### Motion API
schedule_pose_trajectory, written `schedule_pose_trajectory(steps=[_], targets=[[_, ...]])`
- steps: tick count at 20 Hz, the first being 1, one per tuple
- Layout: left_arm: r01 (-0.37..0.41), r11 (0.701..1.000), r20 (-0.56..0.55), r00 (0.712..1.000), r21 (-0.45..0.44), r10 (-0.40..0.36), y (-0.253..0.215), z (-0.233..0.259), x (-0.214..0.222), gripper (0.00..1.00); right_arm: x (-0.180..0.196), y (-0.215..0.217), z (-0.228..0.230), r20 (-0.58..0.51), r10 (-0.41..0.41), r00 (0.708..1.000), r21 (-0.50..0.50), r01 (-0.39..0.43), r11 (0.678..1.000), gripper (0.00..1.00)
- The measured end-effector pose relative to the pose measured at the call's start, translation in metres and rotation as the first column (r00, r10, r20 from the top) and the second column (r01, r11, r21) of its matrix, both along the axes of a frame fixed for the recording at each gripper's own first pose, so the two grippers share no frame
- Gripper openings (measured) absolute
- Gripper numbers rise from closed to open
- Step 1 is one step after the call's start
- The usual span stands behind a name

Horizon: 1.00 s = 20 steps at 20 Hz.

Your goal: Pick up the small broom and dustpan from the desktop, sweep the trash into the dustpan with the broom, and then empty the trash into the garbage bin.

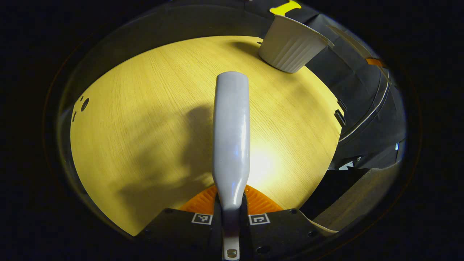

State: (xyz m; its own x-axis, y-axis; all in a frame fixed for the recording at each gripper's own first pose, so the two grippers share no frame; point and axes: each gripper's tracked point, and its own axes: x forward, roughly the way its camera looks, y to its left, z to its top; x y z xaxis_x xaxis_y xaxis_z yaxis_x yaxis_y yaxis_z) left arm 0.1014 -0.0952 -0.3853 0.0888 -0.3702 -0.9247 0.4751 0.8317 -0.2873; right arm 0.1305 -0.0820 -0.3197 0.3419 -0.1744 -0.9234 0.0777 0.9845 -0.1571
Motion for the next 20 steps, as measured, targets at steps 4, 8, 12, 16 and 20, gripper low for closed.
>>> schedule_pose_trajectory(steps=[4,8,12,16,20], targets=[[0.002,1.0,-0.006,1.0,0.002,-0.002,0.0,-0.002,0.001,0.22,0.025,-0.035,0.002,-0.089,0.09,0.992,-0.142,-0.102,0.985,0.34],[0.003,1.0,-0.012,1.0,0.014,-0.003,-0.003,-0.004,0.0,0.22,0.025,-0.058,0.015,-0.164,0.133,0.978,-0.227,-0.168,0.959,0.34],[0.003,1.0,-0.022,1.0,0.024,-0.003,-0.008,-0.006,0.001,0.22,0.036,-0.078,0.02,-0.252,0.201,0.947,-0.315,-0.276,0.908,0.34],[0.001,1.0,-0.026,1.0,0.026,-0.001,-0.009,-0.006,0.001,0.22,0.042,-0.081,0.031,-0.332,0.26,0.907,-0.346,-0.374,0.861,0.34],[0.001,1.0,-0.025,1.0,0.03,0.0,-0.011,-0.004,0.002,0.22,0.048,-0.081,0.035,-0.403,0.308,0.862,-0.343,-0.454,0.822,0.34]])
